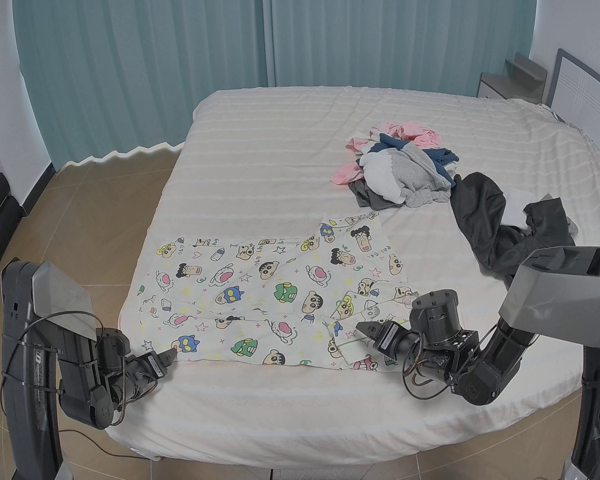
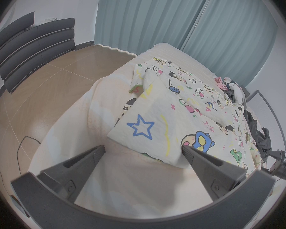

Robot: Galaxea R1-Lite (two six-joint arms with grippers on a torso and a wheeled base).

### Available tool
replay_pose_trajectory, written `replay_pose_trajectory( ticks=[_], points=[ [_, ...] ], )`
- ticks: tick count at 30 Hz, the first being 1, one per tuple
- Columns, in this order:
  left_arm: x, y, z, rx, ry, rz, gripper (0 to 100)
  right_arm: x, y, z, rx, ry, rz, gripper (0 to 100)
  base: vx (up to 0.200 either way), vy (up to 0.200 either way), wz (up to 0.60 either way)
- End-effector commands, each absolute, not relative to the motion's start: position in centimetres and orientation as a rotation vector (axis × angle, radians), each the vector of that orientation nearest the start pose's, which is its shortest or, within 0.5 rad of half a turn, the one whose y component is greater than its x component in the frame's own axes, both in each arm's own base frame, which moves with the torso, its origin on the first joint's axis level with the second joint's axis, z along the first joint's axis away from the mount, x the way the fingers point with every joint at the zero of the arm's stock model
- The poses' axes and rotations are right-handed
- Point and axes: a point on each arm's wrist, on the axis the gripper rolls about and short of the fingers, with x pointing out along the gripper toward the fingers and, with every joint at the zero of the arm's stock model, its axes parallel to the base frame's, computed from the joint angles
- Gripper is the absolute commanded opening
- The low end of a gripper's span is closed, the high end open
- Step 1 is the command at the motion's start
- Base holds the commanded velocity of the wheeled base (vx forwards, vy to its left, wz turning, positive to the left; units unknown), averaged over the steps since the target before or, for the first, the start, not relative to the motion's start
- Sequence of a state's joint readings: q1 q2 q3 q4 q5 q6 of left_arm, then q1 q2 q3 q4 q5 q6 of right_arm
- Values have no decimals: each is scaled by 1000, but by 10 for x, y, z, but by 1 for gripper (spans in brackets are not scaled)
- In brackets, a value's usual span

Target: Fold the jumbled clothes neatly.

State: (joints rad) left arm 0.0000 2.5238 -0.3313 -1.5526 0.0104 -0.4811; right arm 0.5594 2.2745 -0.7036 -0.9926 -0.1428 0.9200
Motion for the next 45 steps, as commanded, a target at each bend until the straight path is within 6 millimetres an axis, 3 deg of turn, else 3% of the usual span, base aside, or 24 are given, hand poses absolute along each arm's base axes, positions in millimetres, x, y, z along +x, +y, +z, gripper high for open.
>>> replay_pose_trajectory(
  ticks=[1,9,28,29,45],
  points=[
    [287,0,-72,-463,608,160,100,306,185,-6,689,674,117,100,0,0,0],
    [287,0,-72,-463,608,160,100,308,185,3,750,636,133,100,0,0,0],
    [287,1,-72,-463,608,162,100,305,190,-2,761,659,136,100,0,0,0],
    [287,1,-72,-463,608,162,100,305,190,-2,762,661,135,0,0,0,0],
    [287,1,-72,-463,607,164,100,303,191,-7,749,680,130,0,0,0,0]
  ],
)
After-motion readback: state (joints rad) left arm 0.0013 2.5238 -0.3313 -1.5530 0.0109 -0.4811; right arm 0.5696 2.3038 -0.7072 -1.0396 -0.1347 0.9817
